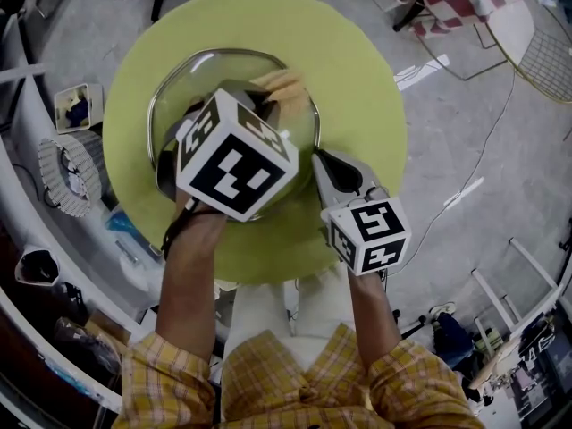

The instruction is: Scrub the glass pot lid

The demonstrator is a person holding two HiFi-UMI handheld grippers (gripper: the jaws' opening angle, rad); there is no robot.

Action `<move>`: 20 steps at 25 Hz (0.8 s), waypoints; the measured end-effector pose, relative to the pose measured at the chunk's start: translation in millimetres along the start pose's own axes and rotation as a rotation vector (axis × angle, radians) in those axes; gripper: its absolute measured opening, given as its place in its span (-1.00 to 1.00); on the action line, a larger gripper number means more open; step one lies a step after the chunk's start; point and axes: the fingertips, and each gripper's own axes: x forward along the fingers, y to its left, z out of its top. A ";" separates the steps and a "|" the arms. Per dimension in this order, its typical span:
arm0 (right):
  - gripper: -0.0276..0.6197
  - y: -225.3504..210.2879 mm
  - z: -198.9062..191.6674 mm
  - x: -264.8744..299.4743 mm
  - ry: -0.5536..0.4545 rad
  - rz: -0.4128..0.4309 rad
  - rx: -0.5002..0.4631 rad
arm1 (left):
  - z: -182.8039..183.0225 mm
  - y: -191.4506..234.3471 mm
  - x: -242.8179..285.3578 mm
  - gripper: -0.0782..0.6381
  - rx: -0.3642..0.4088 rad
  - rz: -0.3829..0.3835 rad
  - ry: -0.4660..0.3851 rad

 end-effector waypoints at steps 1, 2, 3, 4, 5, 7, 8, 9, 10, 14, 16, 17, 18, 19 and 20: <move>-0.88 -0.1 0.0 0.1 -0.001 0.001 0.002 | -0.1 -1.3 0.5 -0.69 0.004 -0.001 0.001; -0.88 -0.4 0.1 0.3 -0.002 0.003 0.004 | 0.0 -2.4 0.9 -0.69 0.007 -0.002 0.002; -0.88 -0.7 0.1 0.5 -0.003 0.004 0.006 | 0.1 -3.5 1.3 -0.69 0.008 -0.003 0.003; -0.88 -0.9 0.0 0.5 -0.004 0.004 0.007 | 0.1 -4.7 1.5 -0.69 0.010 -0.005 0.005; -0.88 -0.8 -0.2 0.4 -0.004 0.004 0.007 | 0.0 -6.0 1.7 -0.69 0.010 -0.007 0.006; -0.88 -0.6 -0.4 0.1 -0.006 0.005 0.007 | -0.2 -8.8 2.0 -0.69 0.012 -0.008 0.007; -0.88 -0.5 -0.4 0.1 -0.005 0.006 0.006 | -0.3 -9.9 2.2 -0.69 0.015 -0.006 0.009; -0.88 -0.5 -0.5 0.1 -0.002 0.007 0.004 | -0.6 -10.8 2.5 -0.69 0.019 -0.004 0.012; -0.88 -0.4 -0.8 0.3 0.002 0.009 0.001 | -1.1 -11.5 2.7 -0.69 0.023 -0.003 0.016; -0.88 0.5 -0.9 0.8 0.010 0.016 -0.005 | -2.3 -12.6 2.6 -0.69 0.030 -0.002 0.024; -0.88 0.4 -0.4 0.9 0.010 0.014 -0.006 | -3.9 -12.6 3.7 -0.69 0.039 0.005 0.039; -0.88 0.3 -0.1 1.0 0.009 0.013 -0.007 | -5.5 -12.8 4.5 -0.69 0.044 0.008 0.050; -0.88 0.3 0.0 1.1 0.010 0.013 -0.009 | -6.6 -13.3 5.2 -0.69 0.048 0.011 0.060; -0.88 0.5 0.0 1.1 0.011 0.013 -0.012 | -7.1 -14.0 5.5 -0.69 0.052 0.016 0.069; -0.88 0.8 -0.1 1.0 0.013 0.015 -0.015 | -7.1 -15.0 5.6 -0.69 0.057 0.021 0.075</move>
